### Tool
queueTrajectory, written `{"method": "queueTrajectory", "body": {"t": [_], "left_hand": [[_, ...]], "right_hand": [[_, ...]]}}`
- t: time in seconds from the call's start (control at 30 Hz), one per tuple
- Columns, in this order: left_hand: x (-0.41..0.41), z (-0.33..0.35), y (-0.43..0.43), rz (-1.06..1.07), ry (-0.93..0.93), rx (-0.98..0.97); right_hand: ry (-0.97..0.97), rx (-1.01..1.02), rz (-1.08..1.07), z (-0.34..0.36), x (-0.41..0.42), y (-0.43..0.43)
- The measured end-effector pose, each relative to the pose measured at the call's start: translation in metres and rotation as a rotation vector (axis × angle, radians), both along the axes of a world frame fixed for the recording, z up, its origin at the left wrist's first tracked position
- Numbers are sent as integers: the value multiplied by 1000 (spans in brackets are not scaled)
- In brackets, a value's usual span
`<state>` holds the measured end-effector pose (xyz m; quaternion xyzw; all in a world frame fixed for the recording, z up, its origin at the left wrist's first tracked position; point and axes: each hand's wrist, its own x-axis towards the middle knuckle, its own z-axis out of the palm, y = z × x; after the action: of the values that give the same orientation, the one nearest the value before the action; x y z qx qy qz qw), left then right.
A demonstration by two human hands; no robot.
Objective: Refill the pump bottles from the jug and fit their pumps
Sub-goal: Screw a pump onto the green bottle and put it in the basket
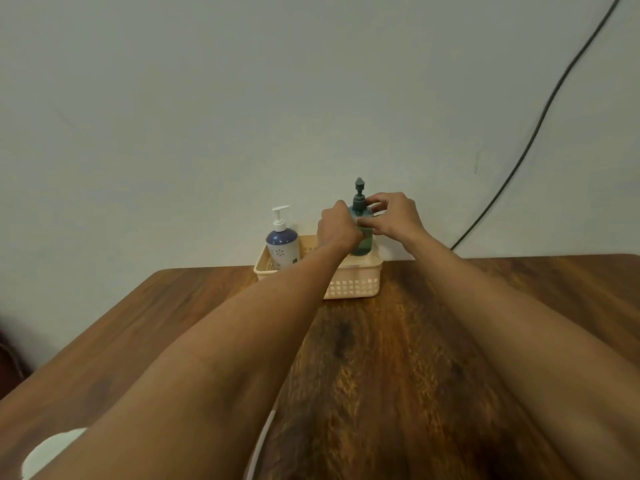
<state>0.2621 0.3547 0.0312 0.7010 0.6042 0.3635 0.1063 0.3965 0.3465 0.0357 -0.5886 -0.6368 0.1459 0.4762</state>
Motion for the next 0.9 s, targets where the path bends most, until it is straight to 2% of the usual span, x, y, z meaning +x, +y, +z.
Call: {"method": "queueTrajectory", "body": {"t": [0.37, 0.9], "left_hand": [[5, -18, 18, -38, 86, -85], [1, -24, 22, -48, 134, -180]], "right_hand": [[-231, -68, -20, -9, 6, 18], [-286, -114, 11, -22, 2, 12]]}}
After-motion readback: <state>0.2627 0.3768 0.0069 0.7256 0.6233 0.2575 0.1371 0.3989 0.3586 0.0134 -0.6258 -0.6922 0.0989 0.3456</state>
